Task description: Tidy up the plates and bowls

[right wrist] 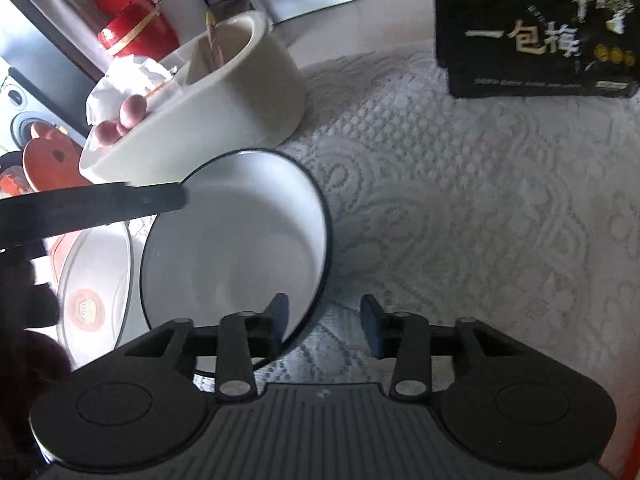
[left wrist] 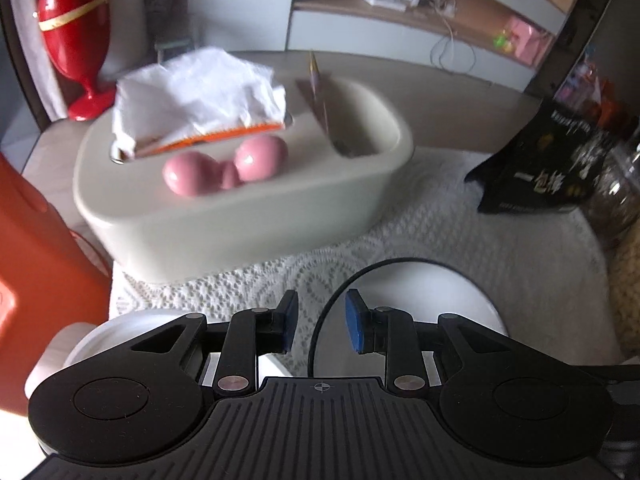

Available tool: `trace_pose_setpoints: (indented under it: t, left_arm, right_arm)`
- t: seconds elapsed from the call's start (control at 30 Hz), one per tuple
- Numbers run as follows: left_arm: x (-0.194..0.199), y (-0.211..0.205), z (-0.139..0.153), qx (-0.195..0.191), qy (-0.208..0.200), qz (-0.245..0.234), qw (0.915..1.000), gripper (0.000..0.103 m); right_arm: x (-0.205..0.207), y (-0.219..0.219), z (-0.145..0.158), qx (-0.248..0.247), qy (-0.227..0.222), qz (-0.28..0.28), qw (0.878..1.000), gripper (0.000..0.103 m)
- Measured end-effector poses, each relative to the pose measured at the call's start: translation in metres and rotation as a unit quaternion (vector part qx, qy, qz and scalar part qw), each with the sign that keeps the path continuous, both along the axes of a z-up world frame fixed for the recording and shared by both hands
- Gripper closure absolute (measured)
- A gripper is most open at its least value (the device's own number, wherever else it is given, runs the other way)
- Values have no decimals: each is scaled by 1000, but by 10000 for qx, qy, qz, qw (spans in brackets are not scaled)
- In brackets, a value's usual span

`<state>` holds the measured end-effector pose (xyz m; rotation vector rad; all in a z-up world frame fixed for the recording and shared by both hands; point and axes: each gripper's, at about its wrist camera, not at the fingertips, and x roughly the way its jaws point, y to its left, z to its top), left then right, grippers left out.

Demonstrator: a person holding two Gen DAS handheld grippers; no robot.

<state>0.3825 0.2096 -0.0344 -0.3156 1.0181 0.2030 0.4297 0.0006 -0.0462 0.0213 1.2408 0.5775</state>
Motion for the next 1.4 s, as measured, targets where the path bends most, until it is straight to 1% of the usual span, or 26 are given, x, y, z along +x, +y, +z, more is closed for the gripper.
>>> trace_pose_setpoints:
  t: [0.1, 0.2, 0.27, 0.33, 0.43, 0.53, 0.67, 0.77, 0.93, 1.0, 1.07, 1.13, 1.17, 1.3, 1.33, 1.4]
  left_arm:
    - [7, -2, -11, -96, 105, -61, 9999, 73]
    - [12, -5, -17, -121, 125, -141, 9997, 73]
    - [13, -8, -19, -46, 124, -149, 9998, 73]
    - [13, -8, -19, -68, 100, -119, 9999, 72]
    - [13, -11, -17, -230, 35, -54, 9997, 71]
    - [12, -26, -13, -299, -2, -136, 9995, 68]
    - [10, -62, -12, -271, 21, -408, 9988, 68]
    - [7, -91, -18, -510, 88, -602, 9968, 68]
    - [-3, -136, -32, -831, 241, -947, 9917, 68]
    - [-6, -147, -35, -886, 185, -1014, 9907, 68]
    - [-7, -156, -36, -852, 94, -1004, 9912, 68]
    - [-6, -160, -38, -763, 63, -945, 9926, 68]
    - [-5, -161, -40, -776, 91, -927, 9926, 68]
    - [-4, -157, -51, -968, 189, -819, 9917, 68]
    - [-4, -159, -54, -990, 197, -795, 9917, 69]
    - [-4, -159, -61, -1079, 217, -733, 9912, 69]
  right_arm:
    - [1, 7, -10, 37, 222, 63, 9997, 68]
    - [2, 12, -18, 128, 460, 140, 9988, 71]
    - [3, 14, -21, 192, 592, 167, 9979, 72]
    - [2, 14, -21, 205, 591, 181, 9979, 72]
    - [1, 8, -18, 202, 545, 215, 9981, 72]
    - [2, -7, -14, 177, 483, 191, 9985, 72]
    - [4, -41, -9, 57, 454, -38, 9989, 72]
    - [4, -72, -7, -112, 362, -241, 9990, 72]
    - [5, -123, 0, -222, 192, -585, 9979, 72]
    - [8, -137, 0, -200, 156, -674, 9974, 72]
    - [11, -149, -5, -42, 270, -785, 9965, 72]
    - [14, -154, -9, 115, 384, -817, 9959, 72]
    - [14, -154, -12, 153, 424, -821, 9956, 72]
    - [12, -147, -24, 119, 555, -749, 9956, 68]
    - [11, -146, -24, 147, 513, -734, 9959, 65]
    - [11, -143, -23, 116, 513, -696, 9962, 64]
